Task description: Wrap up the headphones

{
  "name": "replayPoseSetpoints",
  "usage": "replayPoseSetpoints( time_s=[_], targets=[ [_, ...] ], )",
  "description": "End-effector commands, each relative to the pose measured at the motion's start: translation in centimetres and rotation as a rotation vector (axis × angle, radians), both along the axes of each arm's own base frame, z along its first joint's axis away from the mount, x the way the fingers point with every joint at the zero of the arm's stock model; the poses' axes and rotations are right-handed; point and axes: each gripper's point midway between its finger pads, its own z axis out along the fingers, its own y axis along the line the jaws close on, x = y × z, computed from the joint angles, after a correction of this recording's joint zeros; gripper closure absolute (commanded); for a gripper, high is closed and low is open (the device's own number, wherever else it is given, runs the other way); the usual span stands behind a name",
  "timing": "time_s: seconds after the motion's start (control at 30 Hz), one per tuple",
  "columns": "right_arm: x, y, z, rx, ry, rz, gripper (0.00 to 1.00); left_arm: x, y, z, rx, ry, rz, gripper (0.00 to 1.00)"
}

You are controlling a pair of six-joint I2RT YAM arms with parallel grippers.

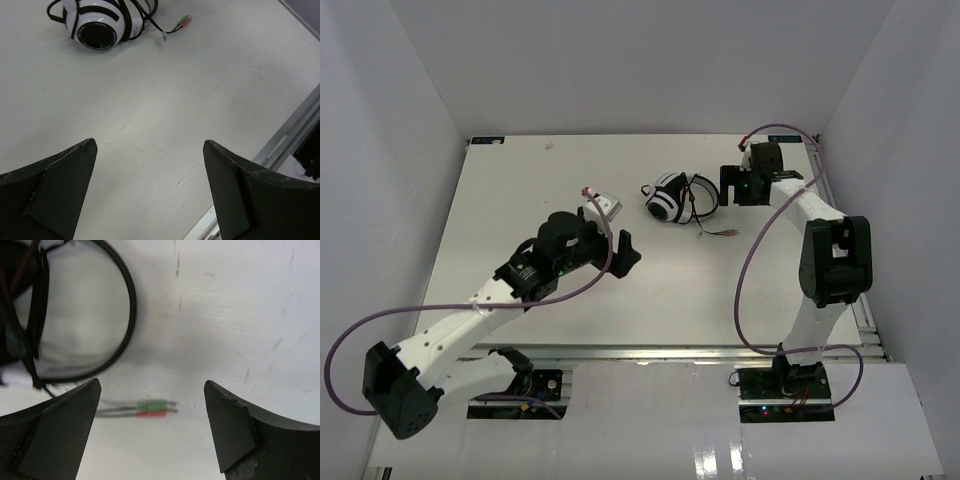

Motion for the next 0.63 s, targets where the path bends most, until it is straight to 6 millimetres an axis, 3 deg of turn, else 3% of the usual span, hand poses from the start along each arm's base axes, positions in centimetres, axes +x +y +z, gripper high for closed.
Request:
replayPoseSetpoints(
  time_s=[0.0,0.03,0.07,0.13,0.2,0.33,0.53,0.6],
  targets=[
    [-4.5,0.3,5.7,-0.056,-0.154,0.338,0.1,0.0,4.4,-1.5,0.109,-0.159,0.086,0.02],
    [-6.0,0.6,8.0,-0.05,-0.223,0.378,0.1,-0.2,4.7,-1.7,0.105,-0.172,0.095,0.02],
    [-7.6,0.8,7.3,-0.042,-0.214,0.409,0.1,-0.6,5.2,-2.2,0.104,-0.177,0.1,0.02],
    [-9.7,0.2,9.2,-0.052,-0.284,0.384,0.1,-1.1,5.8,-3.0,0.098,-0.19,0.104,0.02],
    [-11.6,-0.7,10.8,-0.073,-0.339,0.34,0.1,-1.3,6.1,-2.3,0.076,-0.216,0.109,0.02],
    [-13.9,-4.1,12.2,-0.166,-0.429,0.17,0.1,-1.6,6.6,-1.1,0.062,-0.248,0.121,0.02],
    [-16.6,-4.9,13.6,-0.152,-0.539,0.114,0.1,-2.0,7.0,-0.7,0.053,-0.26,0.122,0.02],
    [-16.9,-6.0,13.1,-0.181,-0.526,0.062,0.1,-1.9,6.9,-0.8,0.058,-0.257,0.12,0.02]
  ],
)
